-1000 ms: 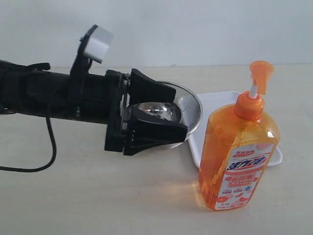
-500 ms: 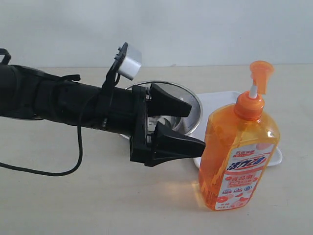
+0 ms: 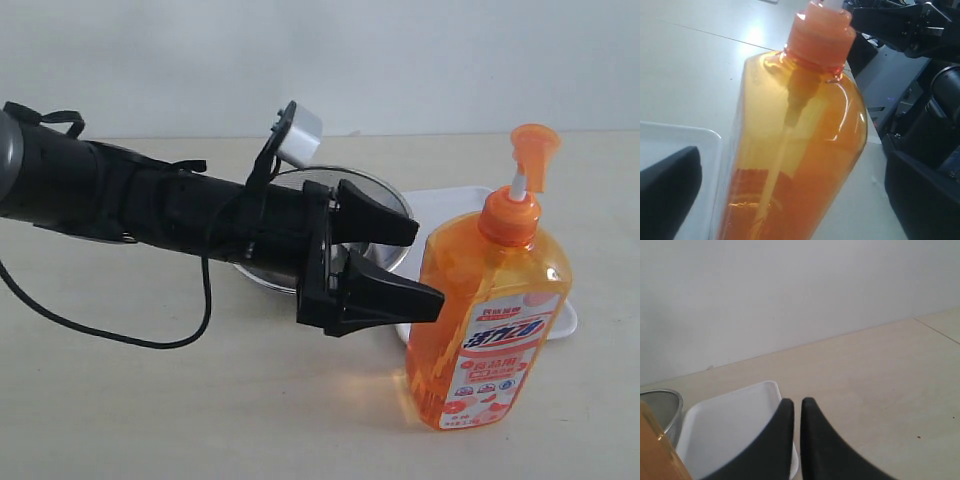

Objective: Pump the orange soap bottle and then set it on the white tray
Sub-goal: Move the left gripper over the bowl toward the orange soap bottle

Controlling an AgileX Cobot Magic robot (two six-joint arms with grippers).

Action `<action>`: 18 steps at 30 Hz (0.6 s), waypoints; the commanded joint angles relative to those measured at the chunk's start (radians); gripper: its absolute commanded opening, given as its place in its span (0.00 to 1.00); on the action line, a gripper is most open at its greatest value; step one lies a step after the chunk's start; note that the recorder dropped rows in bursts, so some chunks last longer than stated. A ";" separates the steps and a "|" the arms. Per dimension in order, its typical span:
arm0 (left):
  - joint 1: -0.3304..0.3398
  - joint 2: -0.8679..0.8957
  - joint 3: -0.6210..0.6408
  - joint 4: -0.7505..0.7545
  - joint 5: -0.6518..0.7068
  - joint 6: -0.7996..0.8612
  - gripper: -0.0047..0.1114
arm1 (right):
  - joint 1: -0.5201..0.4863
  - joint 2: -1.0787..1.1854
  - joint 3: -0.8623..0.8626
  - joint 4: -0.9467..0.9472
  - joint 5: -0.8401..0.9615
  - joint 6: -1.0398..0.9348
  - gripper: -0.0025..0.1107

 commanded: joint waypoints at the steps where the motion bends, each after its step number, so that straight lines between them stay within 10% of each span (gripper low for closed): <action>1: -0.046 0.028 -0.034 -0.007 0.003 0.005 0.83 | -0.005 -0.005 0.000 0.002 -0.003 -0.002 0.03; 18: -0.118 0.115 -0.137 -0.007 -0.051 0.005 0.83 | -0.005 -0.005 0.000 0.002 -0.007 -0.002 0.03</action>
